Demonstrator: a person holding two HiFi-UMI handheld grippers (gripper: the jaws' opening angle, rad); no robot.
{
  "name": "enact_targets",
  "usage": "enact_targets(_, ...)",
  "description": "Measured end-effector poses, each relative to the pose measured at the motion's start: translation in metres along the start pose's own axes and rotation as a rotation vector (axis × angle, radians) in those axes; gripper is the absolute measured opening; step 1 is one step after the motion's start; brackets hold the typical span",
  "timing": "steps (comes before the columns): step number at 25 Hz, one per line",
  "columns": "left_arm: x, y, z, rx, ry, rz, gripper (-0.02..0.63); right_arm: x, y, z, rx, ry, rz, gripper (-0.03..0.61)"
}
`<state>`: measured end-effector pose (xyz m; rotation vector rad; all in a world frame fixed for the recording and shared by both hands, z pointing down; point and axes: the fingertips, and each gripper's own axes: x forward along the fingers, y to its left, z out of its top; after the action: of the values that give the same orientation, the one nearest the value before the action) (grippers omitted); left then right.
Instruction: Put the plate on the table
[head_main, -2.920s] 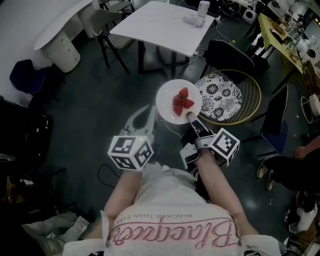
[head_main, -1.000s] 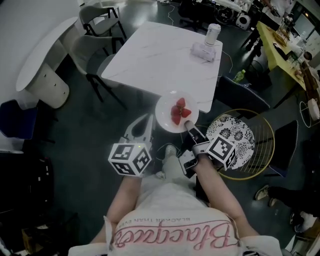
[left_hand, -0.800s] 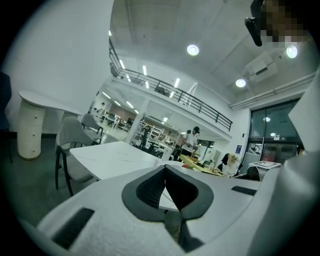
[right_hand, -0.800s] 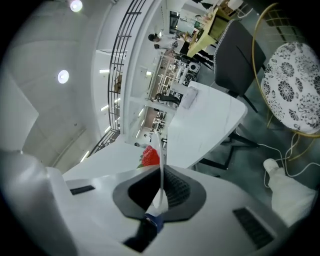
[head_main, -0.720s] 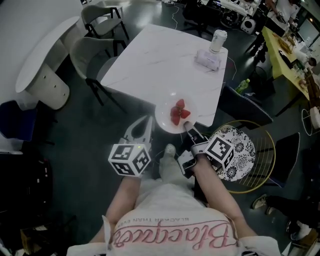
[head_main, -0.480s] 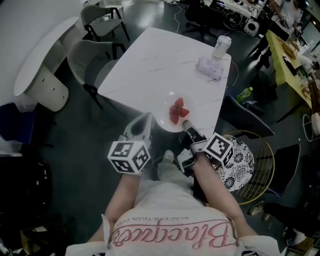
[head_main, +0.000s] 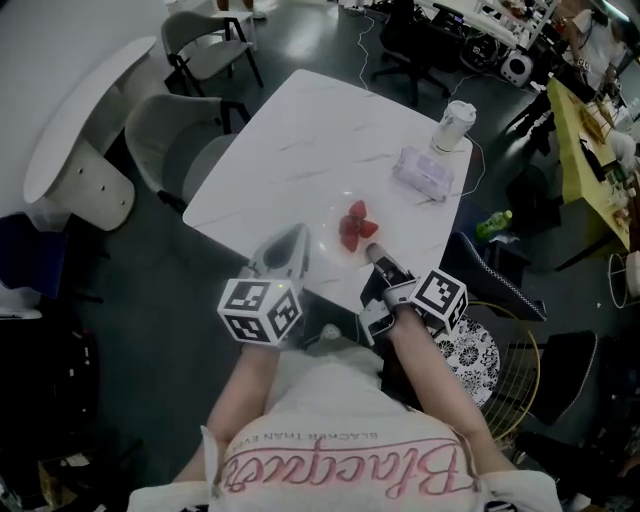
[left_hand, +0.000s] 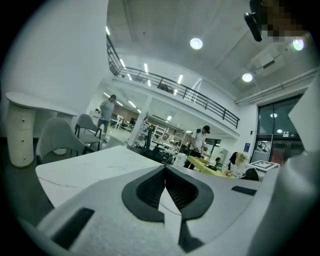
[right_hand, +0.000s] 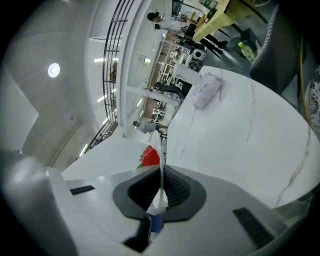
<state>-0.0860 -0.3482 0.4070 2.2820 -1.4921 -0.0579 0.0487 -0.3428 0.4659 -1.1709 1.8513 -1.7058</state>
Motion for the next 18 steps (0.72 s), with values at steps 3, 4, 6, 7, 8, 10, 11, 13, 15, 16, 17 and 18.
enact_targets(3,0.023,0.008,0.000,0.009,0.015,0.003,0.003,0.021,-0.004,0.015,-0.001,0.020,-0.002,0.008)
enact_targets(4,0.030,0.012,0.000,0.010,0.020,0.005,0.002,0.029,-0.006,0.018,0.000,0.028,-0.002,0.008)
enact_targets(6,0.041,0.021,0.001,0.010,0.031,0.012,0.002,0.043,-0.010,0.023,-0.001,0.045,-0.009,0.008)
enact_targets(7,0.046,0.027,0.001,0.010,0.038,0.016,0.002,0.049,-0.013,0.025,-0.005,0.052,-0.015,0.008)
enact_targets(8,0.051,0.033,0.002,0.008,0.044,0.022,0.002,0.056,-0.016,0.027,-0.008,0.058,-0.023,0.008)
enact_targets(10,0.060,0.045,0.005,0.010,0.056,0.033,0.002,0.069,-0.022,0.031,-0.009,0.064,-0.040,0.008)
enact_targets(11,0.065,0.050,0.006,0.014,0.064,0.035,0.002,0.075,-0.025,0.033,-0.007,0.066,-0.050,0.008)
enact_targets(13,0.076,0.060,0.007,0.018,0.083,0.029,0.002,0.088,-0.032,0.036,-0.001,0.068,-0.070,0.008)
enact_targets(15,0.089,0.069,0.007,0.017,0.105,0.019,0.002,0.100,-0.040,0.038,0.007,0.076,-0.087,0.008)
enact_targets(16,0.095,0.073,0.006,0.019,0.116,0.015,0.002,0.106,-0.045,0.038,0.011,0.080,-0.097,0.008)
enact_targets(17,0.101,0.077,0.004,0.022,0.127,0.010,0.002,0.111,-0.050,0.038,0.012,0.084,-0.108,0.008)
enact_targets(18,0.107,0.081,0.003,0.025,0.137,0.006,0.002,0.116,-0.056,0.039,0.011,0.087,-0.121,0.008)
